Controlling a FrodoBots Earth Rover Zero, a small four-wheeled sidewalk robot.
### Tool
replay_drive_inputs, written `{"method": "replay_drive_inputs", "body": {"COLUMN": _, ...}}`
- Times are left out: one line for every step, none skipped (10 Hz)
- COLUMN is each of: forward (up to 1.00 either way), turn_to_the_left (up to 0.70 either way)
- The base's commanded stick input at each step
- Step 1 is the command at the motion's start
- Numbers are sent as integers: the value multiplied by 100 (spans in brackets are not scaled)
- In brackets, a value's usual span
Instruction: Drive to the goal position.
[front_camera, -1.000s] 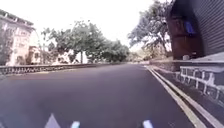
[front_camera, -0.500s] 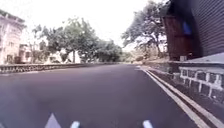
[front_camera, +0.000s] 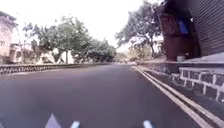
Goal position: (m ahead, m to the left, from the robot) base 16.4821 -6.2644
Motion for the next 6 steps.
{"method": "replay_drive_inputs", "body": {"forward": 70, "turn_to_the_left": 0}}
{"method": "replay_drive_inputs", "body": {"forward": 70, "turn_to_the_left": 0}}
{"method": "replay_drive_inputs", "body": {"forward": 70, "turn_to_the_left": 0}}
{"method": "replay_drive_inputs", "body": {"forward": 70, "turn_to_the_left": 0}}
{"method": "replay_drive_inputs", "body": {"forward": 70, "turn_to_the_left": 0}}
{"method": "replay_drive_inputs", "body": {"forward": 70, "turn_to_the_left": 0}}
